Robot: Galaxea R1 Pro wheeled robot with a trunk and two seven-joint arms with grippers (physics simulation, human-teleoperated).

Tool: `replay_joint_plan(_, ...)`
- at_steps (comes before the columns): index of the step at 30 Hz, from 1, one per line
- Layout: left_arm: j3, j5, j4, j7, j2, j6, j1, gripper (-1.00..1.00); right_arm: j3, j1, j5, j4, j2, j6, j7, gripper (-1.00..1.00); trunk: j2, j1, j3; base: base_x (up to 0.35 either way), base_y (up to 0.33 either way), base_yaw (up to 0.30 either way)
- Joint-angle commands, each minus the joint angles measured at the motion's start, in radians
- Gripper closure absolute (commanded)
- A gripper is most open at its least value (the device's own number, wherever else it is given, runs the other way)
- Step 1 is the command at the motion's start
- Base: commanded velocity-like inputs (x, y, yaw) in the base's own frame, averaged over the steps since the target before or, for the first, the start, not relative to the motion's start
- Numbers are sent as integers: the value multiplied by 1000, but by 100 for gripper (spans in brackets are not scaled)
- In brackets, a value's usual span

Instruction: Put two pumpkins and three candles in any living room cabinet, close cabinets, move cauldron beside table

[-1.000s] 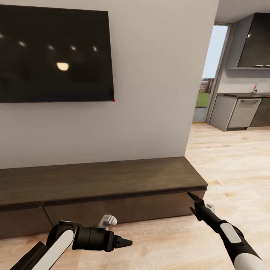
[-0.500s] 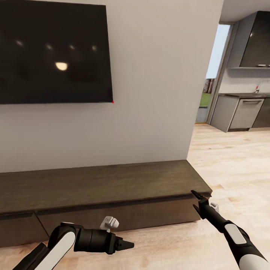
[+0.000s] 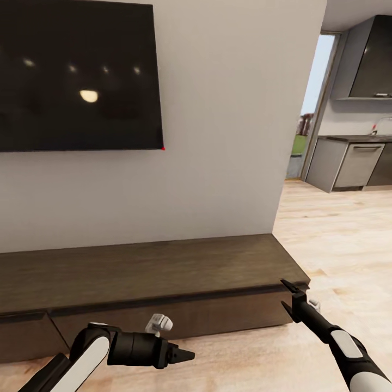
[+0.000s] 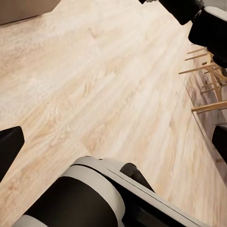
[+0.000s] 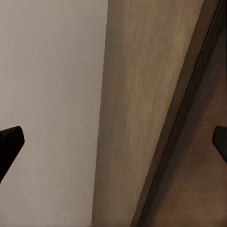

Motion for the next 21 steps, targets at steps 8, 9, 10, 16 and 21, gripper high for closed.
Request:
replay_joint_plan(8,-1,-2,0,-4,0,1,-1,-100,-7,-1,-2,2,0,11,1,-100,-56,30,-26,2,0,0)
replay_joint_plan(9,-1,-3,-1,-5,0,1,-1,-100,-7,-1,-2,2,-1,11,1,-100,-63,34,-29,0,0,0)
replay_joint_plan(10,-1,-2,0,-5,0,1,-1,-100,-7,-1,-2,2,0,11,2,-100,-70,38,-32,0,0,0)
replay_joint_plan(16,-1,-2,-1,-5,1,0,-1,-100,-7,-1,-2,2,1,11,2,-100,-112,61,-51,0,0,0)
replay_joint_plan(21,-1,-2,-1,-5,1,0,-1,-100,-7,-1,-2,2,1,11,2,-100,-147,80,-67,0,0,0)
